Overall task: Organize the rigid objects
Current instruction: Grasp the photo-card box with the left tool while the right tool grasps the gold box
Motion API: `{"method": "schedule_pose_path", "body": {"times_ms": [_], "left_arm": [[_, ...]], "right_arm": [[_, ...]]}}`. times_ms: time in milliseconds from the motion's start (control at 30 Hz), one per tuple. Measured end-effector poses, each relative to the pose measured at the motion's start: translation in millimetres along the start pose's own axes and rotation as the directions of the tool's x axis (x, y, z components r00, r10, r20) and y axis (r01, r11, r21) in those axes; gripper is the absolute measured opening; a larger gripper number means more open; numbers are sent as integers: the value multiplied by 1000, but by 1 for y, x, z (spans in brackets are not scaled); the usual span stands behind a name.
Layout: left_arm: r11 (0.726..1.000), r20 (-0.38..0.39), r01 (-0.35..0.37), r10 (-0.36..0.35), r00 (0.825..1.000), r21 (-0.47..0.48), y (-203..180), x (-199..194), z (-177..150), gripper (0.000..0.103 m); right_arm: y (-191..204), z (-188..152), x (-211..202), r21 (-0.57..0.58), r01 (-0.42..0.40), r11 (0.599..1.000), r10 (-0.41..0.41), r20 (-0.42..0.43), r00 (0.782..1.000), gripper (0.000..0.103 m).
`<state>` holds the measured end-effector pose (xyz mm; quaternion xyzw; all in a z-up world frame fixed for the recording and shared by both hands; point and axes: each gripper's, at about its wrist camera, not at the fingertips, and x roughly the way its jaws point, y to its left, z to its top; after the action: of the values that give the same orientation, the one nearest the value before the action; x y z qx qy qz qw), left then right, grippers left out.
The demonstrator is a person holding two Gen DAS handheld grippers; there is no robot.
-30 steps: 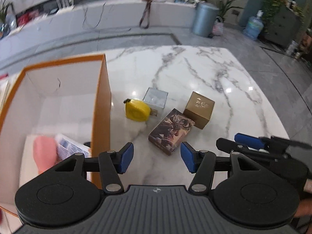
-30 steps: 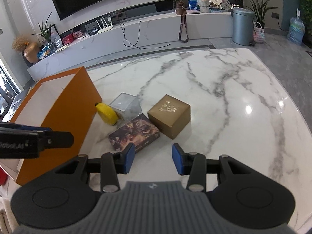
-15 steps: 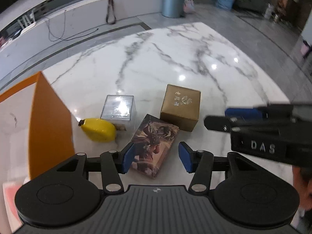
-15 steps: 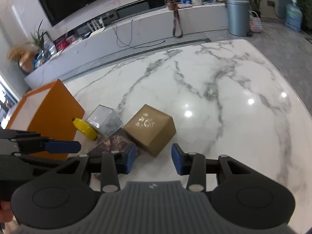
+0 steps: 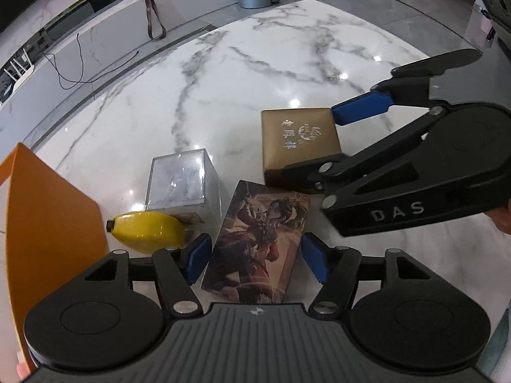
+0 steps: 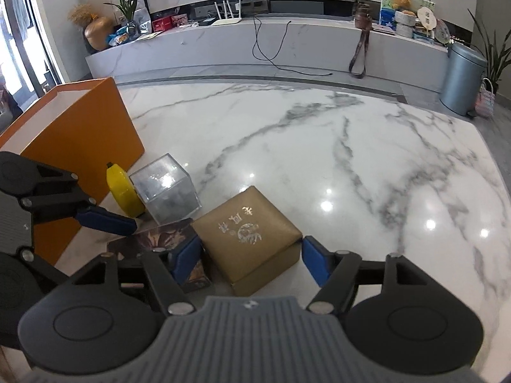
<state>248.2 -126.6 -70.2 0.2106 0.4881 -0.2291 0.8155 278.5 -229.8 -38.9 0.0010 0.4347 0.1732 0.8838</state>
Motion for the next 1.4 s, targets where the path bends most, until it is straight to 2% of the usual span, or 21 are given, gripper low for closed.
{"method": "schedule_pose_path", "body": {"times_ms": [100,167,333,533,767,1000,1133,1200,1233,1400], "left_arm": [[1000,-3,3,-3,1000,-9,1,5,0,78],[1000,-1,4,-4,1000,-12,0,6,-1,74],[998,-5,-12,11,1000,-67,-2,2,-7,73],[981,-16,-69,68,998,-182,-5,-10,-30,73],[952,-23,-50,45,999,-301,-7,-34,-68,73],[937,-6,-53,54,999,-345,-16,-53,-102,73],[948,39,-41,57,998,-317,-26,-60,-118,73],[957,55,-58,77,996,-286,-31,-61,-123,74],[959,64,-64,85,994,-275,-34,-62,-124,75],[958,84,-51,78,993,-283,-32,-59,-130,78]], "right_arm": [[-2,2,6,25,-17,1000,17,7,1000,73],[-3,3,9,47,-21,999,21,10,1000,72],[4,-3,3,48,8,999,-8,-1,1000,67],[4,-28,-24,157,89,983,-84,-40,996,65],[25,-68,-63,212,126,969,-111,-81,991,64],[59,-98,-88,226,167,960,-141,-128,982,65],[73,-107,-97,212,177,961,-147,-150,978,65],[75,-106,-100,191,193,962,-168,-141,976,73],[76,-105,-100,176,204,963,-183,-130,974,84],[74,-101,-101,119,183,976,-174,-78,982,86]]}}
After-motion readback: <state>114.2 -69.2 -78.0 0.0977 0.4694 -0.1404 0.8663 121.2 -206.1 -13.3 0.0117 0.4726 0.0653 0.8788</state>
